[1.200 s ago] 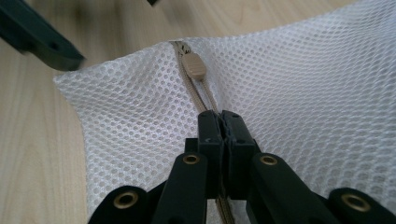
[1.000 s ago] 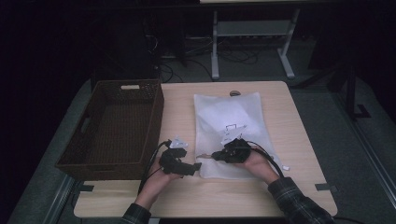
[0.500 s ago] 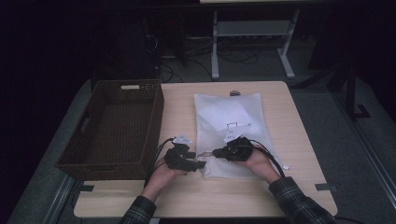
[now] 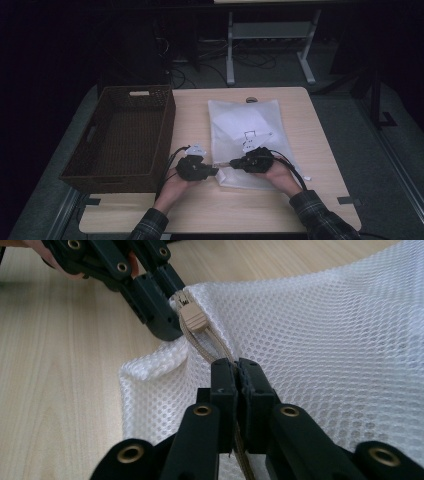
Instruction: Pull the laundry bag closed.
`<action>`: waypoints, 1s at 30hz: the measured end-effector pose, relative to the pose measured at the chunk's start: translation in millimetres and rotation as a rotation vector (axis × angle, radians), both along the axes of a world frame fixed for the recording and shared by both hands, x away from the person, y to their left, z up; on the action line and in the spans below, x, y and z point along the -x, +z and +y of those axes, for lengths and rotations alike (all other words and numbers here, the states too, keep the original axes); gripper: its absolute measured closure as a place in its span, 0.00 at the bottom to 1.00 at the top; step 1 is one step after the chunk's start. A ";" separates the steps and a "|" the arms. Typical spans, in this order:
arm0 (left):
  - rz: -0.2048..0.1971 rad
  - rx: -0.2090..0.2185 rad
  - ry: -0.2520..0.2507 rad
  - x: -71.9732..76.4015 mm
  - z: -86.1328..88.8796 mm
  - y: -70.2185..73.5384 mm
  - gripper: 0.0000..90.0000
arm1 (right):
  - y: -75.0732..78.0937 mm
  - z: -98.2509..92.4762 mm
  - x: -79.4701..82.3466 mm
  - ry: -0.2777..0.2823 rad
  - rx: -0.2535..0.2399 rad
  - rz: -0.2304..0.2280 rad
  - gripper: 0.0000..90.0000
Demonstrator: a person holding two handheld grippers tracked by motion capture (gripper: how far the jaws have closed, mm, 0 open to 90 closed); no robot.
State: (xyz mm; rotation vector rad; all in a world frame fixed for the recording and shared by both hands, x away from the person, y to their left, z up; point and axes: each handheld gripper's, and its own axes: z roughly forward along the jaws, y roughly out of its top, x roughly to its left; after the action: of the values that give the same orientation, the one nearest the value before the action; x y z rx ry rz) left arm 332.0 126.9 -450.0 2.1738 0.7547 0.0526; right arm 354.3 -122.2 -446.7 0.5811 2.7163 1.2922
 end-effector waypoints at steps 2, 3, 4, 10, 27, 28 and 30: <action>-0.016 -0.013 -0.007 1.1 -0.6 0.8 0.92 | -0.1 0.2 0.2 0.002 -0.001 0.009 0.90; -0.025 -0.020 -0.009 2.0 -1.1 1.2 0.92 | 1.0 -0.4 0.6 0.005 -0.005 0.015 0.84; -0.036 -0.027 -0.011 2.8 -1.5 1.5 0.92 | 3.1 -1.3 1.0 0.007 -0.010 0.022 0.80; -0.096 -0.061 -0.030 9.0 -4.4 3.3 0.92 | 16.4 -4.6 11.8 0.060 -0.067 0.083 0.79; -0.139 -0.101 -0.058 15.4 -6.7 3.0 0.92 | 8.2 19.2 9.6 0.077 -0.077 0.136 0.84; -0.140 -0.101 -0.059 15.5 -6.9 2.9 0.92 | 7.8 19.9 9.3 0.080 -0.080 0.142 0.86; -0.140 -0.103 -0.060 15.6 -7.0 2.8 0.92 | 7.4 21.5 9.7 0.075 -0.071 0.139 0.89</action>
State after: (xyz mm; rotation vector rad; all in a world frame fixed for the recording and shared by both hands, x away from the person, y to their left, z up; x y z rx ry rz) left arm 316.4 119.9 -447.2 2.2617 0.6186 0.2148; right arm 344.6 -100.7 -439.3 0.6027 2.8395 1.4220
